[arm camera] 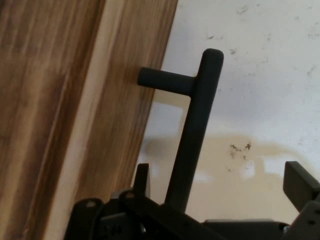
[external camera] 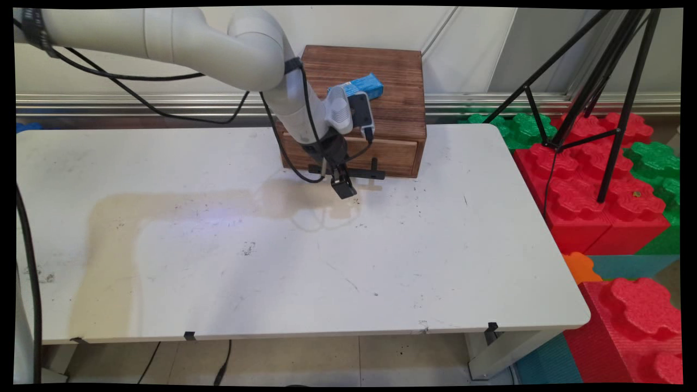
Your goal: Open the drawer
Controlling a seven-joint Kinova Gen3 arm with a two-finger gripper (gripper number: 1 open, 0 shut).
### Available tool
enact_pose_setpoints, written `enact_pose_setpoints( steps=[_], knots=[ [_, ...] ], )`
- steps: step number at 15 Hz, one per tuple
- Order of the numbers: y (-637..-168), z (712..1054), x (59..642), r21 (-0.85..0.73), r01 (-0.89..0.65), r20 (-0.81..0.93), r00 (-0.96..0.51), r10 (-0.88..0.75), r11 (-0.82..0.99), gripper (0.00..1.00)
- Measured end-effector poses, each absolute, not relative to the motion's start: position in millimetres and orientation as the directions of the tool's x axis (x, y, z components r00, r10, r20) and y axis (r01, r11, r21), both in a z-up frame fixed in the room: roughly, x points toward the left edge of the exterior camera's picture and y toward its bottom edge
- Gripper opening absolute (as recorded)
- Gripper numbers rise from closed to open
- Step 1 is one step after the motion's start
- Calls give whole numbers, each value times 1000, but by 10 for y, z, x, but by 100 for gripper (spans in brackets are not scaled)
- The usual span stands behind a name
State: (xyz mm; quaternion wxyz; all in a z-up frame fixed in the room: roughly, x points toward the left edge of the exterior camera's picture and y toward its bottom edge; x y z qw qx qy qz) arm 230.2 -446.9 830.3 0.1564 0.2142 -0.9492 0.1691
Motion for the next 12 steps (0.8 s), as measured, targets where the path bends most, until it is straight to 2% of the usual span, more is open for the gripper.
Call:
enact_pose_setpoints(
  steps=[12],
  knots=[
    [-4556, 8086, 2268, -211, -451, 352, -863, -363, 867, 100]
  ],
)
